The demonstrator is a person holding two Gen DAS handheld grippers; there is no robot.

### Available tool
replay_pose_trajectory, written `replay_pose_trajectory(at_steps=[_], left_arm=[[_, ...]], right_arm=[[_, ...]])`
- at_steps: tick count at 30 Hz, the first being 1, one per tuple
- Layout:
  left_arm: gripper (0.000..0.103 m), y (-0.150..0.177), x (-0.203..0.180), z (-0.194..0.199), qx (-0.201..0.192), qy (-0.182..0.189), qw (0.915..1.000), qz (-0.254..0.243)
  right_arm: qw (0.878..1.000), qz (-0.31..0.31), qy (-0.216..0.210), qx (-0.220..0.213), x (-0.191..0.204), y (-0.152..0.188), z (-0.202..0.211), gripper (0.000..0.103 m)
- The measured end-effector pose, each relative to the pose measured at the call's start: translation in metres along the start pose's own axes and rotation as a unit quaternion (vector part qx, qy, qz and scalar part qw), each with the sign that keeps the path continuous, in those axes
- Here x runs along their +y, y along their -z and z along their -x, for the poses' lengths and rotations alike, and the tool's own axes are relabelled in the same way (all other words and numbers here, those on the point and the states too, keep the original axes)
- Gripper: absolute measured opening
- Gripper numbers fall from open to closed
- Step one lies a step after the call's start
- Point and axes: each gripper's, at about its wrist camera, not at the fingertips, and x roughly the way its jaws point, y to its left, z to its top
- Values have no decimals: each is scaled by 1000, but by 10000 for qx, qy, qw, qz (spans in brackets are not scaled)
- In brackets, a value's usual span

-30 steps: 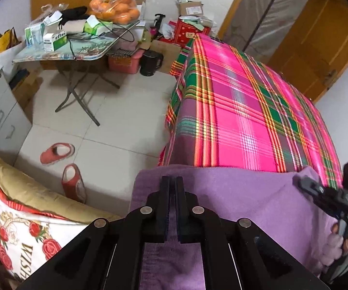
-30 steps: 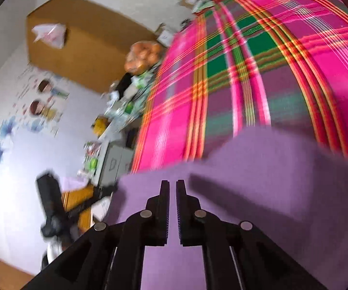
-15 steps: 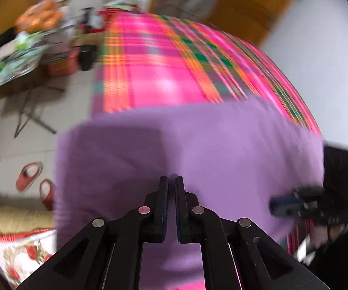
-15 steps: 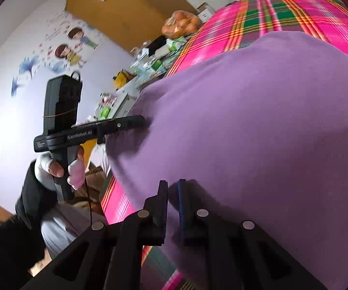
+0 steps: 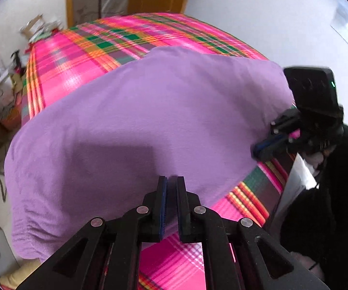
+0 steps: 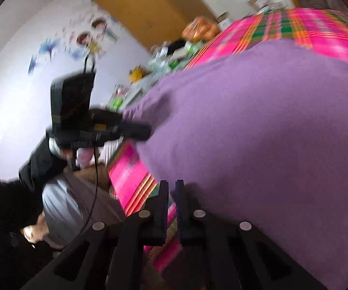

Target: Fold clothes

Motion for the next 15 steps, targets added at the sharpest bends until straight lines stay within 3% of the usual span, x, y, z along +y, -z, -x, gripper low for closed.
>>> replay_pose_trajectory(at_steps=[2,4,7,9,12,15], left_arm=[[7,0,-4,-1,35,-34,9999,-112],[7,0,-3,-9,195,-158,9996,-114],[7,2,2,-7,191,-140,9997,7],[7,2,5,-5,176,-257,9995,39],[7,-1,15,-3,125,-553,9980,282],[8,-5,32,-1,103,-941,9932,677]], right_arm=[[9990,-354,-52,-251,-15,-1,12,11],[9962,-812,46,-294,-36,0,18,0],[9955,-780,372,-386,-42,-6,31,3],[9904,-1117,503,-647,-58,-10,44,5],[9763,-1901,280,-995,-84,-12,53,4],[9783,-1786,471,-937,-83,-19,51,4]])
